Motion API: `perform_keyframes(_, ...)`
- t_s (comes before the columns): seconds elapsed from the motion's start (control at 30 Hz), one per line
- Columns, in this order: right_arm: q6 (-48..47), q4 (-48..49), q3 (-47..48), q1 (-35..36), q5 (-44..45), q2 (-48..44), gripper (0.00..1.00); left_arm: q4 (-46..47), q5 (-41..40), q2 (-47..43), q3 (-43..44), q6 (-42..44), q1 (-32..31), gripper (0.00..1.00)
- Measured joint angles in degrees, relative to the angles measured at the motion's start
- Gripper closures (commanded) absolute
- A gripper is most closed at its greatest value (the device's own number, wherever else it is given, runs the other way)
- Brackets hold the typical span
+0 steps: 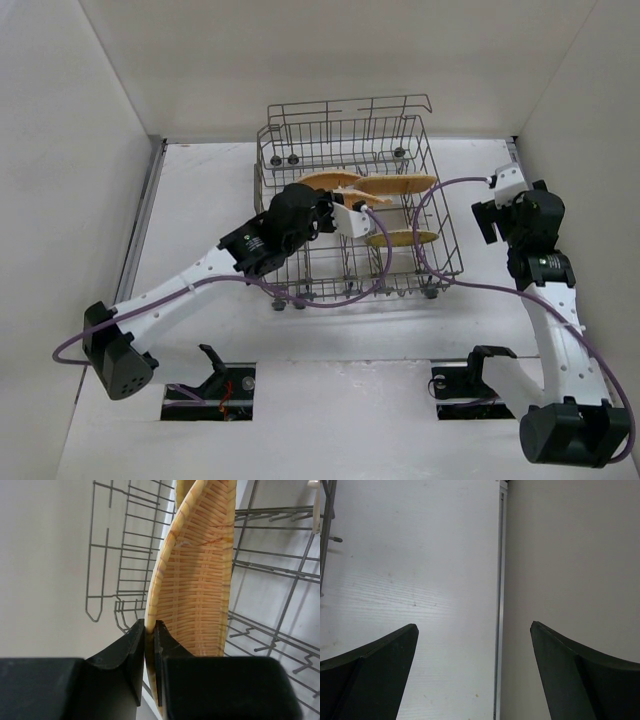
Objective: Load the plates into the dish rack
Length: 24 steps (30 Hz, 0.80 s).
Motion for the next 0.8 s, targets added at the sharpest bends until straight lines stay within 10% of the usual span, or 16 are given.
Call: perform_keyframes(0.8,0.6,-0.9,-0.7,0.0,0.5,-0.4,0.0,15.8,7.5,-0.6,-15.8,6.6,4.5,1.0)
